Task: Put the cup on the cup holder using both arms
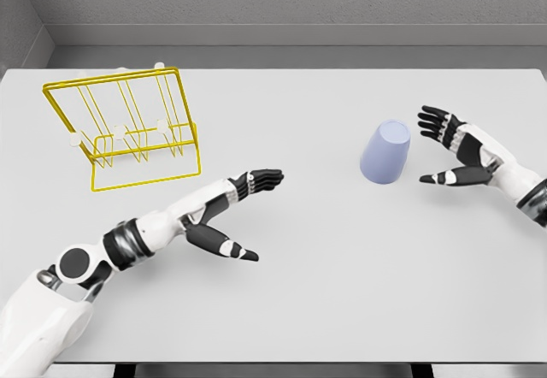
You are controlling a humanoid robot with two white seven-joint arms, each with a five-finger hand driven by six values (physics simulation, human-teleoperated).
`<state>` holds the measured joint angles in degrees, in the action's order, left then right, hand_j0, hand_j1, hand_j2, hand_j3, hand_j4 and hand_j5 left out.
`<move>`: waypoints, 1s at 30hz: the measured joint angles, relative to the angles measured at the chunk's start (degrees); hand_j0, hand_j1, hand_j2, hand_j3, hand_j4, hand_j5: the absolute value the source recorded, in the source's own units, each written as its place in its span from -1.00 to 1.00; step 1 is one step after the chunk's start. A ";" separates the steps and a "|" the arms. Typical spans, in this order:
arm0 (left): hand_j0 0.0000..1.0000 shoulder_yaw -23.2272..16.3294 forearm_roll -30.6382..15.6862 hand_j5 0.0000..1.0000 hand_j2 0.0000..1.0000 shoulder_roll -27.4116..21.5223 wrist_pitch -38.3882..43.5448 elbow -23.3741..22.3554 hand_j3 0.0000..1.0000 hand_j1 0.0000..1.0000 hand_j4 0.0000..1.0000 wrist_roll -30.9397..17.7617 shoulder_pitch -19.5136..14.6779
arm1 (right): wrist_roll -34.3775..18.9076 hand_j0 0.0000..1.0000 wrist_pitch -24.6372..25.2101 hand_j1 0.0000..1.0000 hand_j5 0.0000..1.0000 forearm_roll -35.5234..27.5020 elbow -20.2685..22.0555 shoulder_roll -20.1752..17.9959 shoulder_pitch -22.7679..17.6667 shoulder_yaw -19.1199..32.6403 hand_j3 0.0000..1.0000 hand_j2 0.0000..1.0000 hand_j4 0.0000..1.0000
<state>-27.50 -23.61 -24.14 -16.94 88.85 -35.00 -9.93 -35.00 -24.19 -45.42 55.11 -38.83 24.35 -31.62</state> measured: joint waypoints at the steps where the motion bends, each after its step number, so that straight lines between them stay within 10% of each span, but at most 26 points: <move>1: 1.00 0.02 0.19 1.00 1.00 0.15 -0.04 -0.31 1.00 1.00 1.00 0.00 0.00 | 0.00 1.00 0.19 1.00 1.00 0.02 -0.09 0.41 0.00 -0.07 1.00 1.00 1.00; 30: 1.00 1.04 0.19 1.00 1.00 2.61 -3.44 -2.76 1.00 1.00 1.00 0.00 0.26 | 0.00 1.00 0.25 1.00 1.00 0.84 -0.03 4.27 2.55 -3.92 1.00 1.00 1.00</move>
<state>-26.46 -23.42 -21.52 -20.37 86.09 -35.00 -9.67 -35.00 -23.95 -44.58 55.08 -34.56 26.89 -35.54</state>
